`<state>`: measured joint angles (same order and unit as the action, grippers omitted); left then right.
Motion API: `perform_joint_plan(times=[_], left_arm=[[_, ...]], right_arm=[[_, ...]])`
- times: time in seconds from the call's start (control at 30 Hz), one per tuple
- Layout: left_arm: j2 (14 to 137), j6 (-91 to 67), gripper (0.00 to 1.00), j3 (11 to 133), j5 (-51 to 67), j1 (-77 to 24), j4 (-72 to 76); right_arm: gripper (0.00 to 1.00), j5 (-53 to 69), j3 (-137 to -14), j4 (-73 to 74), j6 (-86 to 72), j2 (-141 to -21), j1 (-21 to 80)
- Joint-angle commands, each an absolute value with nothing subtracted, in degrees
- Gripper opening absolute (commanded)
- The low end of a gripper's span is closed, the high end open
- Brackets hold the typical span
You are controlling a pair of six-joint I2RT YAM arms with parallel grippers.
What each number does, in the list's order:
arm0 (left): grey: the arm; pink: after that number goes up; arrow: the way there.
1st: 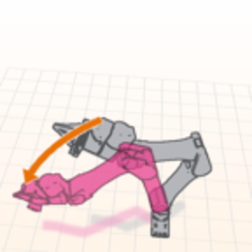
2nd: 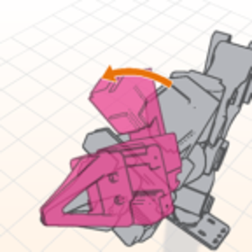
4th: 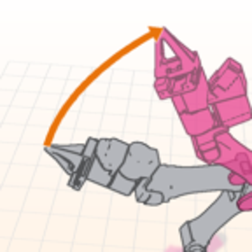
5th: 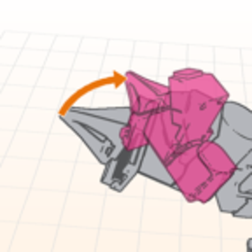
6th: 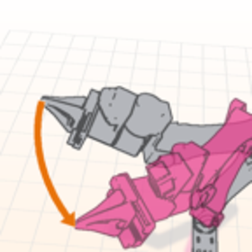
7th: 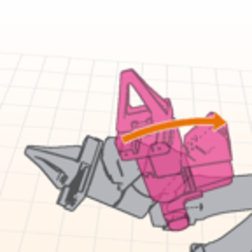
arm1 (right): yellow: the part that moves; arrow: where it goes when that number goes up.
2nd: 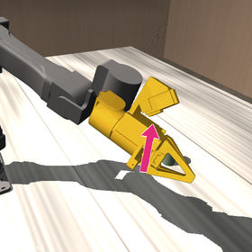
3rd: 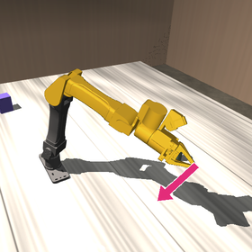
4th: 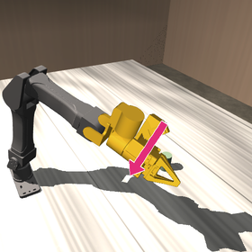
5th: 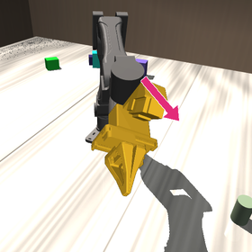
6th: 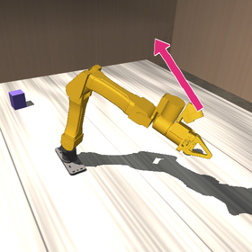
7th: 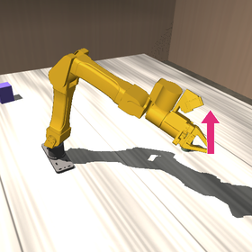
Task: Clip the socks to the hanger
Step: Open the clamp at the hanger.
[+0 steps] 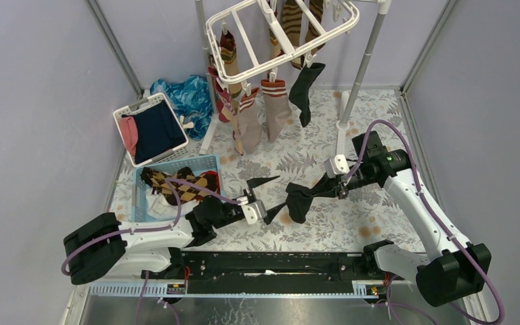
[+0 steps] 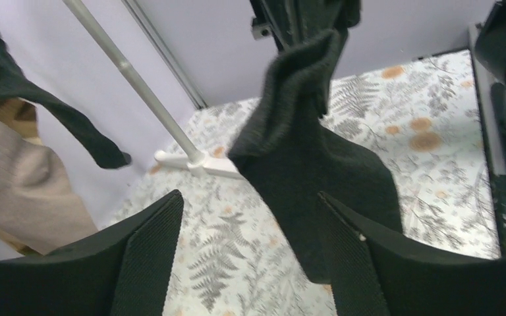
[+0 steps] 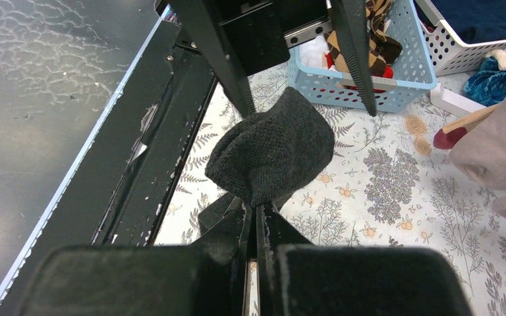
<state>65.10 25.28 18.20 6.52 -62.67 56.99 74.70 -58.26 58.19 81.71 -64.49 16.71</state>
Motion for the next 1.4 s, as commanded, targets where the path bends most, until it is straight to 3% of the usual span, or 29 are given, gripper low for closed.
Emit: perform_joint_plan(times=[0.0,0.2,0.27,0.47,0.57,0.73,0.77,0.8,0.87,0.93,1.07,1.2,1.37], left_arm=[[68.50,22.92,0.73,20.47,13.94,-60.21,71.62],[73.11,19.53,0.56,22.14,18.55,-59.78,74.83],[74.19,18.85,0.44,22.21,18.72,-59.73,76.53],[75.91,17.20,0.37,22.50,19.00,-59.55,78.95],[76.15,16.79,0.26,22.50,19.07,-59.46,79.36],[75.93,15.98,0.00,22.50,19.70,-59.22,78.45],[75.44,15.50,0.00,22.50,19.70,-59.20,77.78],[74.86,14.75,0.00,22.62,19.74,-59.10,76.76],[72.86,12.68,0.00,23.30,19.55,-58.93,72.18],[69.86,10.39,0.00,24.97,19.37,-58.77,64.02],[64.11,5.79,0.00,30.15,17.80,-58.39,45.13],[60.89,0.86,0.00,31.67,15.26,-58.28,37.36],[59.23,-5.18,0.00,34.33,13.05,-58.25,32.84]], right_arm=[[0.00,76.99,-58.10,59.70,84.02,-64.75,16.52],[0.00,76.99,-58.10,60.18,84.74,-64.95,16.51],[0.00,76.91,-58.12,60.36,84.88,-65.03,16.52],[0.00,76.90,-58.10,60.51,85.08,-65.12,16.52],[0.00,76.90,-58.10,60.54,85.17,-65.12,16.52],[0.00,76.75,-58.10,60.51,85.17,-65.13,16.52],[0.00,76.69,-58.10,60.44,85.19,-65.13,16.52],[0.02,76.53,-58.10,60.17,85.14,-65.08,16.48],[0.26,75.96,-58.06,59.53,84.63,-64.97,16.46],[0.40,74.95,-58.60,58.00,81.99,-64.79,15.78],[0.71,71.39,-61.24,50.40,68.29,-64.08,11.18],[0.96,70.13,-61.99,40.40,53.59,-60.61,1.78],[1.00,61.77,-61.75,17.07,28.82,-56.16,-4.29]])
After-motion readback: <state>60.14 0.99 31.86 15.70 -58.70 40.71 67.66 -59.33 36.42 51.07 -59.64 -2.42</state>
